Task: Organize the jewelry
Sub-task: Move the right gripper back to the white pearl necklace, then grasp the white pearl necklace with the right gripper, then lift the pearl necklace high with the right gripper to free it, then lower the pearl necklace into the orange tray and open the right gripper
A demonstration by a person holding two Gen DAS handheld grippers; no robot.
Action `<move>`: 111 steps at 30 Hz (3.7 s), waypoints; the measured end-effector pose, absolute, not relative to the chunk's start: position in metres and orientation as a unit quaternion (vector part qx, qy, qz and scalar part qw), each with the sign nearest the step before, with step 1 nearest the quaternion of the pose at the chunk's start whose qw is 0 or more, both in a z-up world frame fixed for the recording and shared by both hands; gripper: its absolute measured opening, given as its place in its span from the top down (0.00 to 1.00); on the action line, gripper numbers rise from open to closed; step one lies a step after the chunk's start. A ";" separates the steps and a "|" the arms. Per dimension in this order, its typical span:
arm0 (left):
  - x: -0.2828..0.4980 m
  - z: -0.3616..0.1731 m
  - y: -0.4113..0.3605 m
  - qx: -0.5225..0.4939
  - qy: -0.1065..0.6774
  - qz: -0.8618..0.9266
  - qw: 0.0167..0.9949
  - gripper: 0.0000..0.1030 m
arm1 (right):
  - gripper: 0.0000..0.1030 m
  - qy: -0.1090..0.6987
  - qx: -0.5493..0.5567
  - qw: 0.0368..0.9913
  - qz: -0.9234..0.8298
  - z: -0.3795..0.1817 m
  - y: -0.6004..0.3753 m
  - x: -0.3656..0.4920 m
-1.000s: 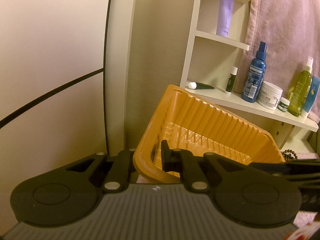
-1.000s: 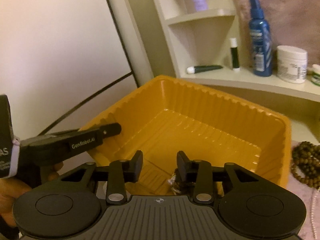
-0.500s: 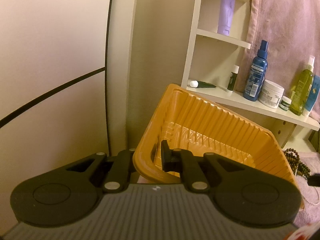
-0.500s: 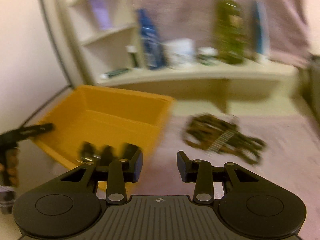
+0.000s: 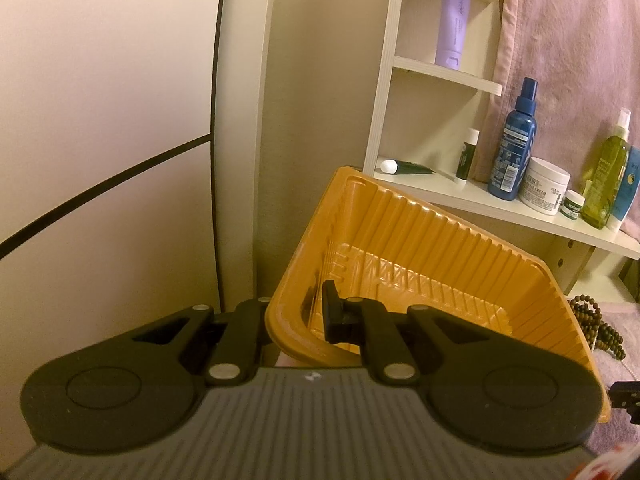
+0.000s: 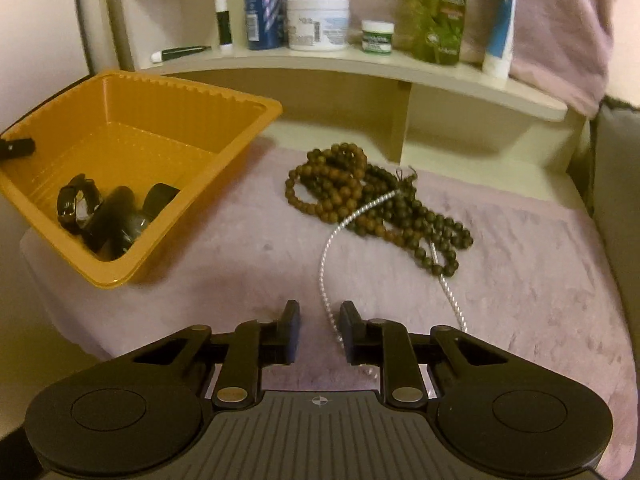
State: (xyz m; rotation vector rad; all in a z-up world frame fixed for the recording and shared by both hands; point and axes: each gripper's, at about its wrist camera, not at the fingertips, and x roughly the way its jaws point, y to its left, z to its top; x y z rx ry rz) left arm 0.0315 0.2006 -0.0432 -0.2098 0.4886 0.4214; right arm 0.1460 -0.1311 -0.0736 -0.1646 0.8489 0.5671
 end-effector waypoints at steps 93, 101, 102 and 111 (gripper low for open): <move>0.025 -0.039 0.201 -0.115 0.230 0.198 0.946 0.90 | 0.98 0.255 0.178 0.846 0.434 0.082 -0.053 0.176; 0.025 -0.039 0.201 -0.116 0.230 0.196 0.946 0.90 | 0.98 0.362 0.125 0.826 0.414 0.008 -0.025 0.175; 0.026 -0.039 0.201 -0.115 0.230 0.196 0.946 0.90 | 0.98 0.368 0.121 0.826 0.410 0.003 -0.025 0.175; 0.027 -0.040 0.201 -0.115 0.232 0.198 0.945 0.90 | 0.98 0.348 0.152 0.825 0.419 -0.003 -0.032 0.177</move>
